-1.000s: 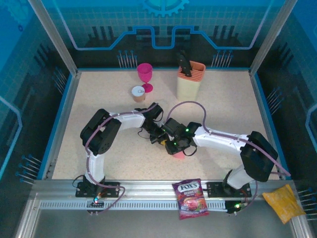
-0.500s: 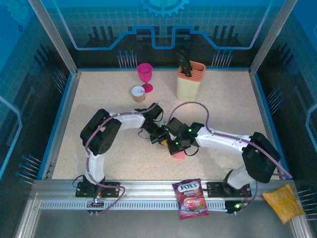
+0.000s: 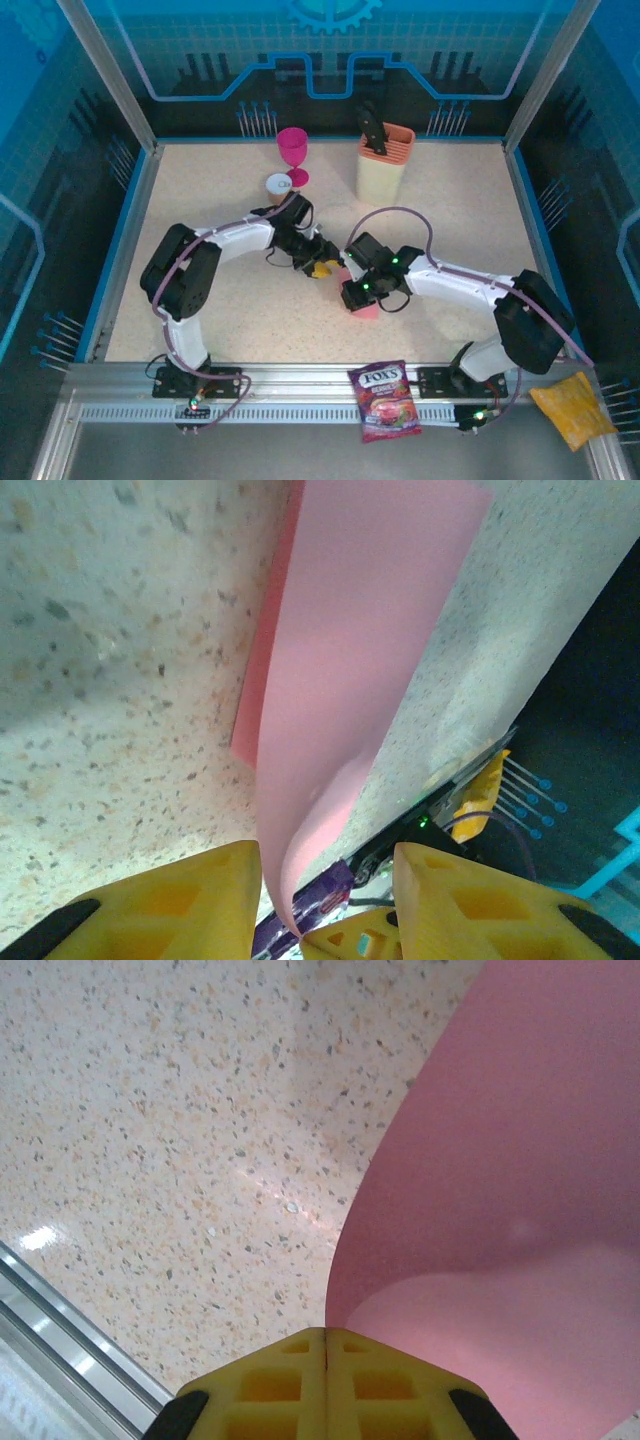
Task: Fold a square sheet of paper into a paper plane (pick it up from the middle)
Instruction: Third fold the triangle at the center of the table.
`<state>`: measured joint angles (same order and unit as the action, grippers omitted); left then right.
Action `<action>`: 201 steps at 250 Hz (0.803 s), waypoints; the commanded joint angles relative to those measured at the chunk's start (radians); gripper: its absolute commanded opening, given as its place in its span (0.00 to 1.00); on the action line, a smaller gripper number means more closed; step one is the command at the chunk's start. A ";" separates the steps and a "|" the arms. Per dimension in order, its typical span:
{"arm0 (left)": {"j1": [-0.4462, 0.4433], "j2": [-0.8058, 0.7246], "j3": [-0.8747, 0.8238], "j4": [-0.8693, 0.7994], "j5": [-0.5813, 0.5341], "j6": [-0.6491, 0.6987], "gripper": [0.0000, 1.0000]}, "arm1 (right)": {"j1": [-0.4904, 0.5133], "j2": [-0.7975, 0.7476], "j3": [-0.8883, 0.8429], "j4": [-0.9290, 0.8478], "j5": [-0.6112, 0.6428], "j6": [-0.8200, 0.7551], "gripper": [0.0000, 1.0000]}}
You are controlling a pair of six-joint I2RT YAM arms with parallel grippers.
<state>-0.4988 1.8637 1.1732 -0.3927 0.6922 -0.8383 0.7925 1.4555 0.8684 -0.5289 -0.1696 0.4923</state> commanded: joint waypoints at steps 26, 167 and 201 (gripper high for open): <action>0.004 0.085 0.149 -0.051 0.011 0.013 0.40 | -0.018 -0.021 -0.036 0.019 -0.061 -0.022 0.00; -0.049 0.248 0.289 -0.078 0.046 0.070 0.37 | -0.030 0.024 -0.016 0.033 -0.072 -0.018 0.00; -0.050 0.267 0.292 -0.101 0.012 0.107 0.35 | -0.036 0.032 -0.007 0.027 -0.075 -0.027 0.00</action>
<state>-0.5495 2.1025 1.4391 -0.4328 0.7120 -0.7780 0.7708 1.4677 0.8371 -0.4995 -0.2195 0.4877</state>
